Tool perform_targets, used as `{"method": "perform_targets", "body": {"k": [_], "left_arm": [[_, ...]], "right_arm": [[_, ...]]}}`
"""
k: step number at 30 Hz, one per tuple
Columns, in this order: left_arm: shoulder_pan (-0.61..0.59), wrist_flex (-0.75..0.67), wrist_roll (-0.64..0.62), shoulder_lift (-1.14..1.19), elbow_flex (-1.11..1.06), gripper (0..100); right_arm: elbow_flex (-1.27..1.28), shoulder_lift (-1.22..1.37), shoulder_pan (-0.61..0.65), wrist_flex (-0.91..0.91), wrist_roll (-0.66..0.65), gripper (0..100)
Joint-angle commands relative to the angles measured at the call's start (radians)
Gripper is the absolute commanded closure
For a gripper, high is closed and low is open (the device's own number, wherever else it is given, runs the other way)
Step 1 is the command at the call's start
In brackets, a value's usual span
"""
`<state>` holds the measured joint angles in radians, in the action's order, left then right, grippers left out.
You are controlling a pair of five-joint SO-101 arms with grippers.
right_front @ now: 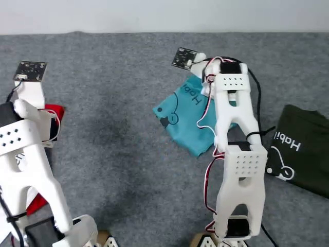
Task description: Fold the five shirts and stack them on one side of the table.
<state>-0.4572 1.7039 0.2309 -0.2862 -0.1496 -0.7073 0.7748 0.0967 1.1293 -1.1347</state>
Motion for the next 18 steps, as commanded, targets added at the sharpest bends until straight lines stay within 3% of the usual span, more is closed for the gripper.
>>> {"method": "perform_targets", "body": {"k": [1, 5, 10, 18], "left_arm": [[-0.003, -0.008, 0.008, -0.040, 0.002, 100], [-0.005, 0.023, 0.011, -0.040, 0.002, 100], [-0.006, 0.026, 0.011, -0.041, 0.002, 100], [-0.003, 0.026, 0.011, -0.044, 0.002, 100]], "right_arm": [[-0.052, -0.050, 0.016, -0.038, -0.014, 98.7], [-0.054, -0.064, 0.008, -0.033, 0.055, 91.3], [-0.055, -0.159, -0.005, -0.039, 0.446, 75.3], [-0.055, -0.275, 0.016, 0.050, 0.944, 74.2]]}}
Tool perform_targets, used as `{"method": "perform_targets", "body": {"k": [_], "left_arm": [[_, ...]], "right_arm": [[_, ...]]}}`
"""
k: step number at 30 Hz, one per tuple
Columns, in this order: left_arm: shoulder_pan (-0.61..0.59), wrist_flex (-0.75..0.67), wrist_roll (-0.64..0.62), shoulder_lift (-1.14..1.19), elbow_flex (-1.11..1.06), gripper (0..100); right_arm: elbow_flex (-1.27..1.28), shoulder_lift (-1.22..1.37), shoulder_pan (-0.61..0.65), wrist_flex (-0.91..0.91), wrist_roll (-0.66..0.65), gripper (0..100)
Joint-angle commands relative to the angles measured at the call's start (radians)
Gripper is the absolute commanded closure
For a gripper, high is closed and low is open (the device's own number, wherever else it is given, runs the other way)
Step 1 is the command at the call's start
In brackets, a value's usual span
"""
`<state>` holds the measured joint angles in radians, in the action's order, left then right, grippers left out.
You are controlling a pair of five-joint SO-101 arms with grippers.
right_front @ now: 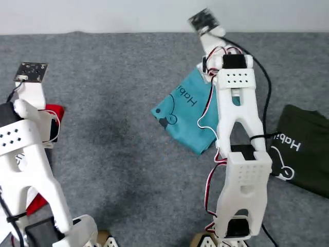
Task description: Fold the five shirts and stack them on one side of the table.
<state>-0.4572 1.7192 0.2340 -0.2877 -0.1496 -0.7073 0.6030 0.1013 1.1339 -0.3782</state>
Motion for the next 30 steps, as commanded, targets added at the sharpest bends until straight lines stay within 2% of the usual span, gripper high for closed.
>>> {"method": "perform_targets", "body": {"k": [1, 6, 12, 14, 17, 19, 30], "left_arm": [[-0.003, 0.012, 0.008, -0.043, 0.002, 100], [-0.003, 0.032, 0.008, -0.038, 0.002, 100], [-0.003, 0.032, 0.008, -0.043, -0.031, 100], [-0.003, 0.032, 0.008, -0.043, -0.047, 100], [-0.003, 0.031, 0.008, -0.043, -0.062, 100], [-0.003, 0.029, 0.008, -0.043, -0.065, 100], [-0.008, 0.032, 0.008, -0.044, -0.065, 100]], "right_arm": [[-0.055, -0.114, 0.012, 0.076, 0.247, 74.1], [-0.055, -0.168, 0.013, 0.225, 0.546, 74.0], [-0.055, -0.185, 0.076, 0.421, 0.853, 73.8], [-0.049, -0.173, 0.097, 0.481, 0.967, 71.1], [-0.043, -0.127, 0.119, 0.538, 1.082, 61.6], [-0.041, -0.081, 0.125, 0.539, 1.122, 57.7], [-0.043, 0.165, 0.119, 0.355, 1.135, 57.5]]}}
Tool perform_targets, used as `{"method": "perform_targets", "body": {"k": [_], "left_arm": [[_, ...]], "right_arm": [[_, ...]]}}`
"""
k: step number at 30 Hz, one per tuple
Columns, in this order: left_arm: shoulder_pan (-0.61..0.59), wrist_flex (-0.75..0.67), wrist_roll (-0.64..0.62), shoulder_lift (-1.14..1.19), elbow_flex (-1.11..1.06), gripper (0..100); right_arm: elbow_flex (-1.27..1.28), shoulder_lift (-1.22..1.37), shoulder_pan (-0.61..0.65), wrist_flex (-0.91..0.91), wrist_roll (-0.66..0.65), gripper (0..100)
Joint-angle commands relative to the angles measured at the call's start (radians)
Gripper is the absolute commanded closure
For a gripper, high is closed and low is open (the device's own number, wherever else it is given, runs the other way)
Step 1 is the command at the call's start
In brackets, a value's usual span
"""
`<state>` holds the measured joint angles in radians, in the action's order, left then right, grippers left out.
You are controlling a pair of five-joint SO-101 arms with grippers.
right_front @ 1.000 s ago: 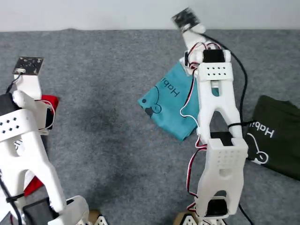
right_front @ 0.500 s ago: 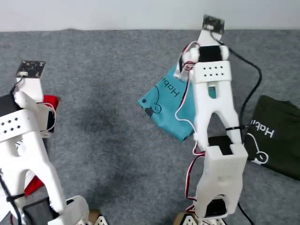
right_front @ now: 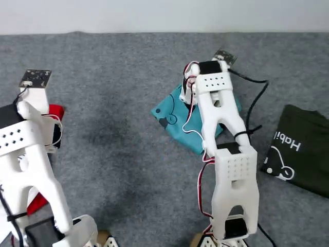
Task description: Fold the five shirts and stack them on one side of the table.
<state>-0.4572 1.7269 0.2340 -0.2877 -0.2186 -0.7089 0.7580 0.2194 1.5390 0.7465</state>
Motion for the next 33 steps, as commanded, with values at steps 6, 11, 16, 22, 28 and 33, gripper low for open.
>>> {"method": "perform_targets", "body": {"k": [6, 11, 16, 22, 28, 33], "left_arm": [[-0.008, 0.025, 0.008, -0.044, 0.004, 100], [-0.008, 0.020, 0.009, -0.044, 0.004, 100], [-0.003, 0.018, 0.009, -0.043, 0.004, 100], [-0.003, 0.018, 0.009, -0.043, 0.005, 100], [-0.003, 0.018, 0.009, -0.043, 0.007, 100], [-0.006, 0.023, 0.009, -0.044, 0.007, 100]], "right_arm": [[-0.041, 0.114, 0.001, -0.148, 0.011, 57.5], [-0.041, 0.196, -0.022, -0.170, 0.012, 60.4], [-0.043, 0.199, -0.025, -0.163, -0.021, 81.2], [-0.043, 0.194, -0.041, -0.136, -0.155, 98.9], [-0.043, 0.084, -0.068, 0.024, -0.315, 98.9], [-0.043, -0.058, -0.111, 0.153, -0.551, 98.9]]}}
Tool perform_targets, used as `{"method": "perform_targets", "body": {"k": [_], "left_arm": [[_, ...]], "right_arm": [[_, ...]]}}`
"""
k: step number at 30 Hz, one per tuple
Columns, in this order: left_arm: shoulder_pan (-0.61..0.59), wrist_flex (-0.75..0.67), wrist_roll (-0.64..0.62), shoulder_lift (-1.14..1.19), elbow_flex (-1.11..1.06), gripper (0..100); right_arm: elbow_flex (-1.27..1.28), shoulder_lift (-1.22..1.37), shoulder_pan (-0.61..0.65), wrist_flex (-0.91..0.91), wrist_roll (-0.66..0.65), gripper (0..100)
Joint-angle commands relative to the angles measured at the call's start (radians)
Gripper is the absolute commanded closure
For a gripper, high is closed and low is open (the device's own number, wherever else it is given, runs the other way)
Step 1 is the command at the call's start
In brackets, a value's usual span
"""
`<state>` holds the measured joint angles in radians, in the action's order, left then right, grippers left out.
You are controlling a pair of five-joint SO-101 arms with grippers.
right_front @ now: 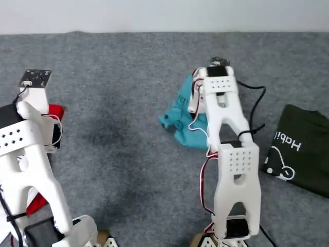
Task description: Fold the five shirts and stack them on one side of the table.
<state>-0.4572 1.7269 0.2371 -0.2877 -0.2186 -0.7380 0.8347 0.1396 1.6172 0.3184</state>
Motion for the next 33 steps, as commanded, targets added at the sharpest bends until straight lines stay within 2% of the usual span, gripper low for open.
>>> {"method": "perform_targets", "body": {"k": [1, 5, 12, 21, 25, 33], "left_arm": [[-0.008, 0.025, 0.006, -0.044, 0.007, 100], [-0.006, 0.025, 0.006, -0.044, 0.007, 100], [-0.006, 0.025, 0.005, -0.044, 0.007, 100], [-0.005, 0.025, 0.000, -0.044, 0.007, 100], [-0.003, 0.025, 0.000, -0.044, 0.007, 100], [-0.002, 0.020, 0.000, -0.044, 0.007, 100]], "right_arm": [[-0.014, -0.160, -0.041, 0.104, -0.160, 98.9], [0.000, -0.260, -0.064, 0.180, -0.302, 98.9], [0.169, -0.509, -0.160, 0.180, -0.439, 98.9], [0.422, -0.797, -0.409, 0.174, -0.623, 98.9], [0.462, -0.849, -0.515, 0.130, -0.681, 98.9], [0.623, -0.858, -0.674, -0.079, -0.795, 98.9]]}}
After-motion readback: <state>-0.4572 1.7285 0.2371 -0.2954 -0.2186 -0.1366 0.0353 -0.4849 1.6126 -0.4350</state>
